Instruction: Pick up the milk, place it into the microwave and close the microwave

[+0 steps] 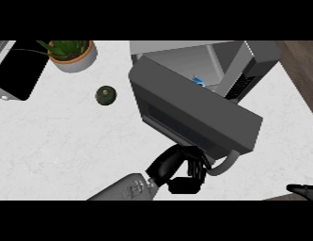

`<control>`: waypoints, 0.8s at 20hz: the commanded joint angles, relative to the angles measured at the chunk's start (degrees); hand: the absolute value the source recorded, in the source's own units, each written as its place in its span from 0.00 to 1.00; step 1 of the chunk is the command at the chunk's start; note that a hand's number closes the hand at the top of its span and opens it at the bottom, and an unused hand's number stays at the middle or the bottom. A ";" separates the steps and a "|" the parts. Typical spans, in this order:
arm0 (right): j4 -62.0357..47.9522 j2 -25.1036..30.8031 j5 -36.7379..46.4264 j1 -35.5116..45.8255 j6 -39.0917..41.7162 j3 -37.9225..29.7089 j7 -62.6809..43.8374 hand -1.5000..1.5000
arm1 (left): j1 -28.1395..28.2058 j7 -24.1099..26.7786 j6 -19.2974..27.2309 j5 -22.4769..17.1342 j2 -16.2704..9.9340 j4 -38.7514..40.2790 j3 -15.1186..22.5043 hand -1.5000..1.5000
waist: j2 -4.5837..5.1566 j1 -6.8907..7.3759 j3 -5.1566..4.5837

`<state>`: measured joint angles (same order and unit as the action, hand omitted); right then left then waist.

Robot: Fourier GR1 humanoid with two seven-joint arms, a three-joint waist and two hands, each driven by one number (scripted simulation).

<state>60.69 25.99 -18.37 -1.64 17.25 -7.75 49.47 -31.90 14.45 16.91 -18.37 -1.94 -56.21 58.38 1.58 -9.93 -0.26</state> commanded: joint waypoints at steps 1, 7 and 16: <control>1.65 0.58 -0.56 1.10 4.30 1.58 0.11 0.00 | -5.08 0.70 2.94 -3.37 1.84 -1.49 0.12 1.00 | 0.27 -2.05 -0.10; 4.49 3.53 -0.77 2.40 5.62 2.79 -2.11 0.00 | -10.89 2.67 7.12 -5.92 1.87 -0.43 -1.64 1.00 | 0.85 -5.45 -0.18; 7.16 4.44 -3.35 5.38 6.52 3.06 -3.87 0.00 | -19.77 2.22 9.25 -10.49 1.88 4.72 -4.65 1.00 | 2.25 -9.27 0.18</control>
<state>67.11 29.69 -20.92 2.72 20.40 -5.06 44.72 -47.89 16.03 25.31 -26.97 -1.21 -52.21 55.04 3.42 -17.61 -0.12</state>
